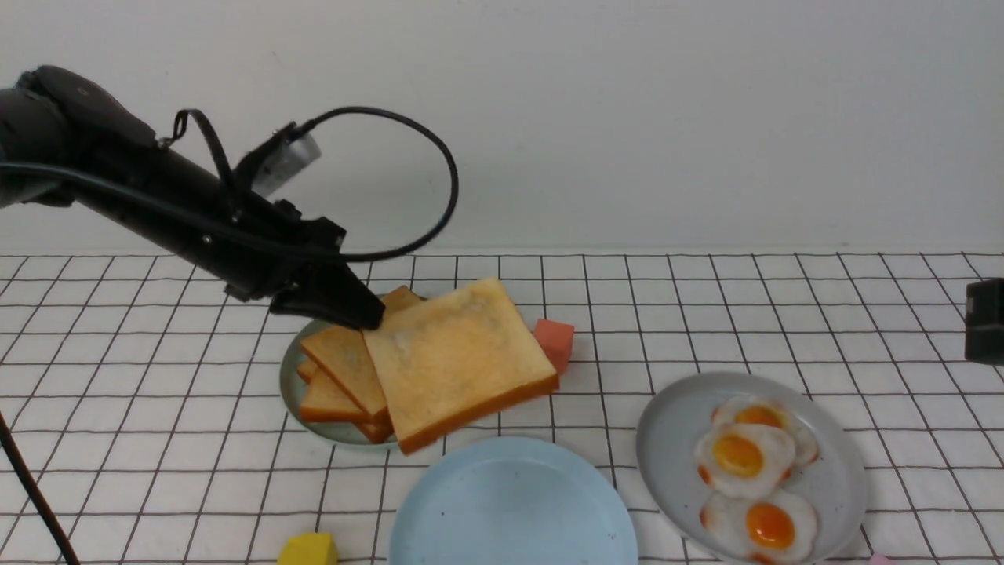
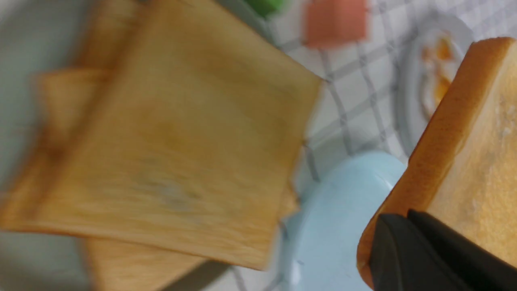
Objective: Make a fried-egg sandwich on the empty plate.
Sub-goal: Use the left arm to put a slice of bread into the empty plate in the middle, then use the right arm to grab a fried egg
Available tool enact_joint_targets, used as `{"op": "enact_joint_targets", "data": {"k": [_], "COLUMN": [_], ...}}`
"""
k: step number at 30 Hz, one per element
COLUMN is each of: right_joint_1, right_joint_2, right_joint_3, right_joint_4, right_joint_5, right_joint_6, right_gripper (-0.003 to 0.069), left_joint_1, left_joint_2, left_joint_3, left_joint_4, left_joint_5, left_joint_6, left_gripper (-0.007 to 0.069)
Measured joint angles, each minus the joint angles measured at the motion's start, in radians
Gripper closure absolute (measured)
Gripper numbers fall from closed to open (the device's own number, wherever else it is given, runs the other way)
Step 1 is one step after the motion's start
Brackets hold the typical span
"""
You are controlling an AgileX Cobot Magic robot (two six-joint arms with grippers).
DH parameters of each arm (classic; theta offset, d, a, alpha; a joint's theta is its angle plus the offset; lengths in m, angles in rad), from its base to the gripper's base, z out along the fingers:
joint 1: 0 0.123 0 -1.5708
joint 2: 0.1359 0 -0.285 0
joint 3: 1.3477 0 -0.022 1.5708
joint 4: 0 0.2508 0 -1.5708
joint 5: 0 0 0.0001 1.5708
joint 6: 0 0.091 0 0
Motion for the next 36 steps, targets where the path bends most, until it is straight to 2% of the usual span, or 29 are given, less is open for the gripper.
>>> {"op": "enact_joint_targets", "data": {"k": [6,9,13,16,18,19,20,21,22,23,24,26,28,30,35,36], "right_joint_1": [0.0,0.0,0.0,0.0,0.0,0.0,0.0,0.0,0.0,-0.002,-0.003,-0.03,-0.065,-0.146,-0.263,-0.289], "right_joint_2": [0.0,0.0,0.022,0.08,0.133,0.139,0.199,0.222,0.233,0.272,0.276,0.317,0.338,0.371,0.398,0.406], "right_joint_3": [0.0,0.0,0.001,0.018,0.036,0.037,0.05,0.054,0.056,0.059,0.059,0.061,0.061,0.063,0.113,0.147], "right_joint_4": [-0.001,-0.001,-0.001,0.013,0.044,0.047,0.082,0.104,0.107,0.146,0.151,0.219,0.28,0.406,0.719,0.816], "right_joint_5": [0.0,0.005,0.019,0.019,0.008,0.008,-0.01,-0.021,-0.023,-0.055,-0.055,-0.095,-0.106,-0.105,-0.126,-0.152], "right_joint_6": [0.0,0.0,0.004,0.023,0.021,0.019,0.004,-0.009,-0.012,-0.043,-0.047,-0.089,-0.124,-0.202,-0.426,-0.504], "right_gripper": [0.0418,0.0418,0.0418,0.0418,0.0418,0.0418,0.0418,0.0418,0.0418,0.0418,0.0418,0.0418,0.0418,0.0417,0.0417,0.0413], "left_joint_1": [-0.147,-0.195,-0.258,-0.293,-0.305,-0.305,-0.306,-0.306,-0.306,-0.306,-0.306,-0.306,-0.306,-0.306,-0.365,-0.41], "left_joint_2": [-0.011,-0.011,-0.009,-0.009,-0.01,-0.01,-0.019,-0.029,-0.031,-0.064,-0.069,-0.127,-0.17,-0.256,-0.423,-0.481], "left_joint_3": [0.155,0.182,0.191,0.191,0.191,0.191,0.191,0.191,0.191,0.191,0.191,0.189,0.18,0.16,0.161,0.175], "left_joint_4": [0.009,0.053,0.162,0.243,0.265,0.267,0.276,0.285,0.288,0.322,0.327,0.389,0.421,0.439,0.372,0.344], "left_joint_5": [-0.054,-0.097,-0.161,-0.199,-0.207,-0.207,-0.206,-0.204,-0.203,-0.196,-0.196,-0.185,-0.162,-0.108,-0.049,-0.053], "left_joint_6": [0.065,0.038,-0.086,-0.173,-0.225,-0.228,-0.244,-0.25,-0.251,-0.269,-0.272,-0.303,-0.325,-0.347,-0.31,-0.289], "left_gripper": [0.0637,0.0634,0.0596,0.0505,0.0398,0.0398,0.0307,0.0259,0.0249,0.0169,0.016,0.0083,0.005,0.0032,0.0104,0.0155]}}
